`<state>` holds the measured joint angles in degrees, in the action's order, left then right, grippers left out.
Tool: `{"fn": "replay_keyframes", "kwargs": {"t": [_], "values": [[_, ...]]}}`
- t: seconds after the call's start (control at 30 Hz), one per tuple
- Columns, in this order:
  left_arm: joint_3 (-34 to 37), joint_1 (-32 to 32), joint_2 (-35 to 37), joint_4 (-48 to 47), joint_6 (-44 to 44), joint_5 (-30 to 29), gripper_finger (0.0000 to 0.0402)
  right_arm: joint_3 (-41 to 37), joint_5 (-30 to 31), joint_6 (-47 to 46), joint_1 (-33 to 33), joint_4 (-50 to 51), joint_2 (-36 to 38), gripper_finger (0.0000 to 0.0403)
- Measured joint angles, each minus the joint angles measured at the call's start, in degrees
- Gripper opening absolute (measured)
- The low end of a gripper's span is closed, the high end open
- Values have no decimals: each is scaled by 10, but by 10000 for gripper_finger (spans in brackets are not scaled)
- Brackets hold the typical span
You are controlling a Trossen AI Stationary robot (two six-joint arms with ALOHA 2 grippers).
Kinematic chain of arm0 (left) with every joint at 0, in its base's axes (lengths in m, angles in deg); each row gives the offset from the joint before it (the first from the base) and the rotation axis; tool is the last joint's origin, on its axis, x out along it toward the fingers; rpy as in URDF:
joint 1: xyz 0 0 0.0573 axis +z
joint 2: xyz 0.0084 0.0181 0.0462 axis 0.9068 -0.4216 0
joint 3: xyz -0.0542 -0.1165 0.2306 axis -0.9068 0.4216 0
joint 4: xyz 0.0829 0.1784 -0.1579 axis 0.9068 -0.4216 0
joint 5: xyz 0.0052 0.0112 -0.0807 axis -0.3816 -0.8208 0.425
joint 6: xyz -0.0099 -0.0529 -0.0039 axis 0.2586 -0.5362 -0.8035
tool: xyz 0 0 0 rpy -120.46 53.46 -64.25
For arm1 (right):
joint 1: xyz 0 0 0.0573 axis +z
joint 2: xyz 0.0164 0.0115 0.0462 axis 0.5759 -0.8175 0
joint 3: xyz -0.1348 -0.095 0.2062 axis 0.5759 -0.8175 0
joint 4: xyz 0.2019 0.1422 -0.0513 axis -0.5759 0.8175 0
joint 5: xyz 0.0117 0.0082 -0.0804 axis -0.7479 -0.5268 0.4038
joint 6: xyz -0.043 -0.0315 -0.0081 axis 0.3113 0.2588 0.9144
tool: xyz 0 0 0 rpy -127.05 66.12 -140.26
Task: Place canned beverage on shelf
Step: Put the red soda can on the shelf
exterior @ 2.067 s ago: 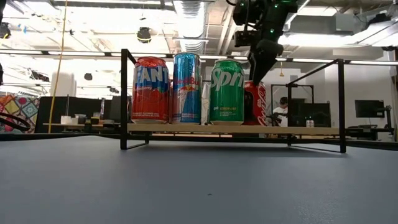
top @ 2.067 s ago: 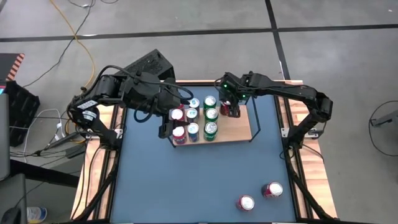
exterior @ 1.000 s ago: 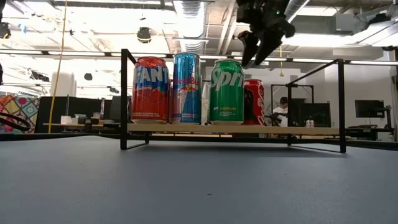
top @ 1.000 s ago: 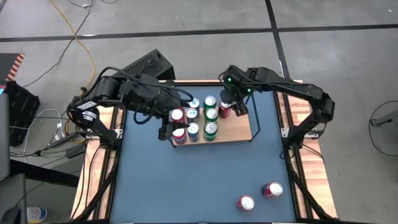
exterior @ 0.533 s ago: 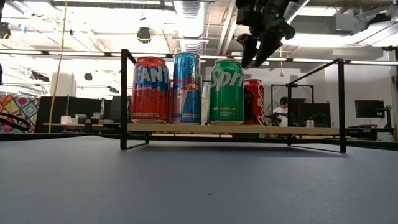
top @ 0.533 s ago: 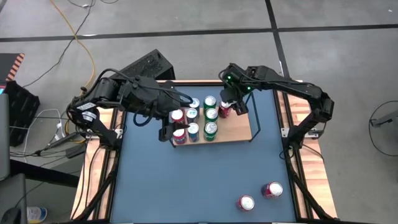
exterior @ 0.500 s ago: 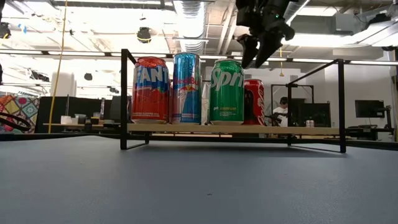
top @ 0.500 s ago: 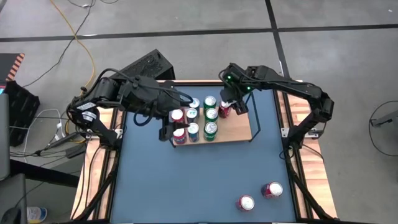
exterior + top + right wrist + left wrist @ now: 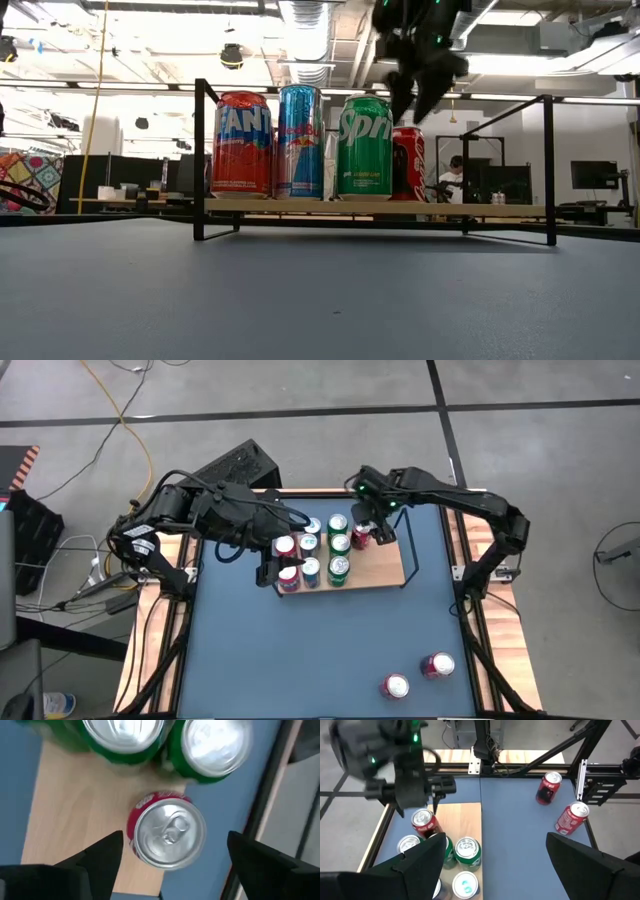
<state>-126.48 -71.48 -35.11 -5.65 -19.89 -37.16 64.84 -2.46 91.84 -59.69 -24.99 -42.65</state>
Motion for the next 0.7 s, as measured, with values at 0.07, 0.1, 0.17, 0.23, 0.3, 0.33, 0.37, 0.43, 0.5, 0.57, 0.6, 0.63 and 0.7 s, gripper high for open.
{"fn": "replay_keyframes", "kwargs": {"t": [0.07,0.1,0.17,0.23,0.3,0.33,0.37,0.43,0.5,0.57,0.6,0.63,0.7], "values": [[0,0,0,0,0,0,329,-1,14,1,0,2,-18,352],[0,0,0,-1,0,0,329,-1,24,3,2,-2,-23,356],[0,0,0,-2,0,0,329,-1,48,8,7,-20,-29,359],[0,0,0,-2,0,-1,329,0,56,9,7,-33,-35,360],[0,0,0,-2,0,-1,329,0,55,7,6,-26,-40,359],[0,0,0,-4,0,-1,329,0,55,5,4,-19,-40,357],[0,0,0,-4,0,-1,329,0,54,3,4,-16,-40,355],[0,0,0,-5,0,-1,329,1,53,0,4,-15,-42,349],[0,0,0,-5,0,-1,329,0,52,-12,3,-5,-45,341],[0,0,0,-5,0,-1,329,0,41,-16,-1,-4,-47,333],[0,0,0,-6,0,-1,329,0,32,-20,-2,-5,-47,330],[0,0,0,-6,0,-1,329,0,26,-26,-3,-5,-47,328],[0,0,0,-10,0,-1,329,0,21,-35,-3,-4,-47,322]]}}
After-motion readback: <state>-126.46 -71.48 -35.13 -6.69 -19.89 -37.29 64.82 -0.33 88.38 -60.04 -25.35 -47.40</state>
